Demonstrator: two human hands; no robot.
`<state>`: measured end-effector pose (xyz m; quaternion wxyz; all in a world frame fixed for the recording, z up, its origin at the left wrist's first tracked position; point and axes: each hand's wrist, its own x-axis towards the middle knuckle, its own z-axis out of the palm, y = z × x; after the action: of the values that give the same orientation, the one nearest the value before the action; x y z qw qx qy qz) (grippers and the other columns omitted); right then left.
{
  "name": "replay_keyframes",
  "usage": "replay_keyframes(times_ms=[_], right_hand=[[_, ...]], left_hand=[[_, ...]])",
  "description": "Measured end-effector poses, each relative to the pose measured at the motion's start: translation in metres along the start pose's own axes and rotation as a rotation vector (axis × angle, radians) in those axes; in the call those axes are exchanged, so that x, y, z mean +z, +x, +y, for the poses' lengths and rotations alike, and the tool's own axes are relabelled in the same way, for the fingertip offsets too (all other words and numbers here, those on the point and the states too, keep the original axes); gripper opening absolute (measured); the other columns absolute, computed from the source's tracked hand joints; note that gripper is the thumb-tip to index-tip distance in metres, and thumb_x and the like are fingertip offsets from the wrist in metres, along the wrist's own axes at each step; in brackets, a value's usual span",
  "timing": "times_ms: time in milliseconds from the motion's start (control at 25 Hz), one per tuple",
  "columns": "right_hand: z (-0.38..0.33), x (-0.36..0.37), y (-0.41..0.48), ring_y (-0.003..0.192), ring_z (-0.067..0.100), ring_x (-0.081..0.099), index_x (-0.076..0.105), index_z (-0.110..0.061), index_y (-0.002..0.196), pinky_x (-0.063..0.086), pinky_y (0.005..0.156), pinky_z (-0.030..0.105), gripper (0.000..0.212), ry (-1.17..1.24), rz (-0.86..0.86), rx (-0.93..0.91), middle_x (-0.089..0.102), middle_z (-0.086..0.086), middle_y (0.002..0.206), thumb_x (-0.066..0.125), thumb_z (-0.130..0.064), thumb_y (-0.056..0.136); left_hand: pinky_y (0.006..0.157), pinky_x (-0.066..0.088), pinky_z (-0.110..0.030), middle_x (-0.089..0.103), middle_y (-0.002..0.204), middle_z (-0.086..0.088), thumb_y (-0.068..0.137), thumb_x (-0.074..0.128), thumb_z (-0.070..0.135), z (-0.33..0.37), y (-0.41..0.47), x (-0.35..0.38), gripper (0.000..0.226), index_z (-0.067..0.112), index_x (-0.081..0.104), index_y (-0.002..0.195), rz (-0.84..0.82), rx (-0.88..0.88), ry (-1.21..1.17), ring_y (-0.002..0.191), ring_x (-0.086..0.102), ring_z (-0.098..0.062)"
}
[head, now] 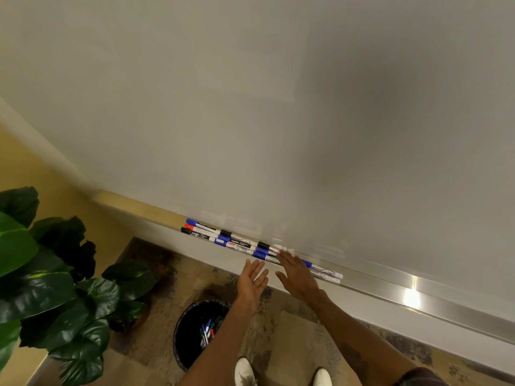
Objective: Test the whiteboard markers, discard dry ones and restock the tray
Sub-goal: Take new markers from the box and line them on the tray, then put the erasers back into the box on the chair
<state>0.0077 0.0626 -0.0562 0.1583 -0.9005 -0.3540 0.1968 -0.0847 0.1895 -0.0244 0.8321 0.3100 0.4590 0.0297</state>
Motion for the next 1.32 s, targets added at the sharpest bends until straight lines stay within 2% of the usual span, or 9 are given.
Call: replay_keyframes(times_ms=[400,600,680,800,920,1040,1160,1320], right_hand=[[-0.019,-0.014,-0.017,0.151,0.018,0.016,0.024,-0.016,0.155,0.008,0.122,0.034,0.058,-0.01,0.066,0.056,0.022,0.003,0.162,0.042,-0.036,0.103],[-0.02,-0.015,-0.044,0.152,0.018,0.013,0.024,-0.016,0.155,0.004,0.123,0.035,0.057,-0.047,0.127,0.155,0.02,0.003,0.163,0.037,-0.04,0.104],[-0.017,-0.018,-0.058,0.152,0.017,0.009,0.022,-0.017,0.155,0.001,0.122,0.035,0.058,-0.051,0.136,0.195,0.018,0.002,0.163,0.034,-0.041,0.105],[-0.009,-0.025,-0.084,0.152,0.017,0.006,0.02,-0.017,0.156,0.0,0.123,0.038,0.059,-0.055,0.16,0.256,0.016,0.002,0.164,0.031,-0.044,0.104],[0.0,-0.035,-0.114,0.153,0.018,0.005,0.02,-0.019,0.156,-0.001,0.122,0.038,0.058,-0.044,0.191,0.308,0.015,0.002,0.164,0.03,-0.045,0.105],[0.011,-0.043,-0.152,0.153,0.018,0.002,0.016,-0.019,0.156,-0.001,0.123,0.041,0.06,-0.037,0.204,0.361,0.011,0.001,0.165,0.027,-0.047,0.105],[0.028,-0.045,-0.2,0.153,0.018,0.001,0.016,-0.019,0.157,0.0,0.124,0.042,0.061,-0.006,0.245,0.405,0.01,0.001,0.165,0.025,-0.049,0.104],[0.049,-0.042,-0.268,0.153,0.019,0.005,0.02,-0.019,0.156,0.001,0.123,0.042,0.067,0.014,0.29,0.48,0.013,0.002,0.164,0.018,-0.057,0.1]], left_hand=[[0.113,0.038,-0.044,0.058,0.139,-0.01,0.102,0.045,0.042,0.009,-0.016,-0.002,0.05,0.009,0.052,0.14,-0.077,-0.001,0.033,0.126,0.055,-0.032],[0.114,0.037,-0.044,0.058,0.139,-0.009,0.102,0.047,0.04,0.003,-0.021,0.0,0.046,0.011,0.053,0.137,-0.119,-0.007,0.197,0.129,0.053,-0.031],[0.116,0.032,-0.042,0.053,0.144,-0.007,0.102,0.049,0.038,-0.003,-0.027,0.008,0.046,0.013,0.051,0.14,-0.093,0.061,0.464,0.136,0.046,-0.029],[0.12,0.025,-0.04,0.041,0.154,-0.005,0.102,0.049,0.037,-0.017,-0.038,0.021,0.047,0.018,0.046,0.145,-0.107,0.316,1.114,0.144,0.034,-0.026],[0.124,0.013,-0.047,0.026,0.162,-0.004,0.103,0.045,0.041,-0.035,-0.046,0.032,0.052,0.023,0.036,0.151,-0.19,0.506,1.476,0.152,0.014,-0.026],[0.12,-0.007,-0.051,0.001,0.166,-0.002,0.103,0.032,0.051,-0.056,-0.07,0.049,0.06,0.027,0.018,0.157,-0.158,0.655,1.861,0.153,-0.01,-0.028],[0.116,-0.017,-0.055,-0.015,0.165,-0.004,0.102,0.026,0.057,-0.088,-0.103,0.069,0.067,0.028,0.006,0.158,-0.179,0.739,2.037,0.149,-0.024,-0.03],[0.116,-0.017,-0.055,-0.022,0.163,-0.004,0.102,0.021,0.058,-0.135,-0.142,0.088,0.07,0.025,-0.004,0.157,-0.272,0.789,2.111,0.147,-0.027,-0.03]])
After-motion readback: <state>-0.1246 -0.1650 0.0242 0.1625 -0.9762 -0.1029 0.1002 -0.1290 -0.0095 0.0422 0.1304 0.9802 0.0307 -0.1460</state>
